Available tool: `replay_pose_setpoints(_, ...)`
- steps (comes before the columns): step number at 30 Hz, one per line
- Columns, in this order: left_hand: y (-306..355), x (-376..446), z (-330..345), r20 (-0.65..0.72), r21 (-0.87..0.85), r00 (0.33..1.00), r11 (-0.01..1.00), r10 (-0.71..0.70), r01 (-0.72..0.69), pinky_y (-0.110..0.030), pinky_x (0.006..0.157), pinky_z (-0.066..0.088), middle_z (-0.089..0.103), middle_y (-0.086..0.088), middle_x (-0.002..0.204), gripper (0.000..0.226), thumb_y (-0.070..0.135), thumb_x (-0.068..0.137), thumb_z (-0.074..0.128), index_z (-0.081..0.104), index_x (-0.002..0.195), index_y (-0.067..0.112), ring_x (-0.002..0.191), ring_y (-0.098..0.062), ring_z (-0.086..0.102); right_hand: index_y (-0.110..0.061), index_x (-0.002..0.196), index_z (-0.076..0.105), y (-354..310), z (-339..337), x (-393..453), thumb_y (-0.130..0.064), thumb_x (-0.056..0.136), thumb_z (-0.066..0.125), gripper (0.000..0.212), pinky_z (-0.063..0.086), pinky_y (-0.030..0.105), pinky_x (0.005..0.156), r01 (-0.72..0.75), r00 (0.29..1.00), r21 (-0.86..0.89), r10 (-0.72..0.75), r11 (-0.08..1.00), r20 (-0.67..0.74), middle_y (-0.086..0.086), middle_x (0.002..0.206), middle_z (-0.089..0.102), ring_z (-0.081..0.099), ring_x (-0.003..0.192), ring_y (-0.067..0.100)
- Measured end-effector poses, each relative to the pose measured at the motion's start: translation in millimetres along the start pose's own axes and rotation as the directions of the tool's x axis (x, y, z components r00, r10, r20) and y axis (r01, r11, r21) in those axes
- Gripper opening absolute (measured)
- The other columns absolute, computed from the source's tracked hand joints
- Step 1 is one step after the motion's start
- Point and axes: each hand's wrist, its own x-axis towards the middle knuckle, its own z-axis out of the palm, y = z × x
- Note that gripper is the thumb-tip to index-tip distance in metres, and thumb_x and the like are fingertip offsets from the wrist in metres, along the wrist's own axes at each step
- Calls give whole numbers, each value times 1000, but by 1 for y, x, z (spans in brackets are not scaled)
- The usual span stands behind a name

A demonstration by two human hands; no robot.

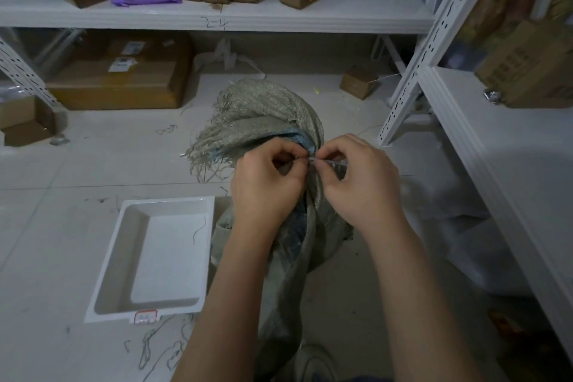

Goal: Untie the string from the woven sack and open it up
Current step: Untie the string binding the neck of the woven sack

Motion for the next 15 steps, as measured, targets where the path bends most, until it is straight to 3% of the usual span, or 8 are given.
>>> replay_pose_setpoints(5, -2, 1, -2, 5, -42, 1000, 999, 12, -12, -41, 81, 57, 68, 16, 75, 18, 22, 74, 66, 61, 69, 39, 81, -10, 68, -23, 86, 68, 3, 1, 0, -21, 80, 65, 7, 49, 40, 82, 27, 999, 59, -26, 998, -19, -9, 87, 68, 63, 88, 16)
replay_pose_setpoints(7, -3, 0, -2, 29, -30, 998, 998, 54, -53, -40, 82, 57, 70, 12, 79, 9, 24, 75, 66, 68, 76, 33, 84, -10, 69, -23, 85, 70, 3, 1, 0, -23, 78, 67, 8, 51, 42, 79, 45, 999, 72, -43, 996, -30, -9, 84, 68, 64, 85, 16)
replay_pose_setpoints(9, -4, 0, -1, 51, -14, 995, 996, 87, -87, -38, 83, 57, 73, 10, 84, 14, 27, 74, 66, 73, 86, 25, 87, -9, 69, -22, 83, 71, 5, 2, 1, -23, 77, 68, 7, 51, 43, 78, 39, 998, 77, -35, 996, -49, -9, 81, 68, 64, 83, 17)
replay_pose_setpoints(15, -2, -2, 1, 64, 81, 987, 985, 147, -151, -36, 81, 56, 74, 12, 90, 21, 36, 77, 61, 72, 93, 27, 88, -8, 68, -16, 81, 70, 6, 3, 2, -13, 77, 67, 6, 50, 43, 80, 49, 997, 79, -44, 996, -67, -4, 81, 67, 62, 85, 21)
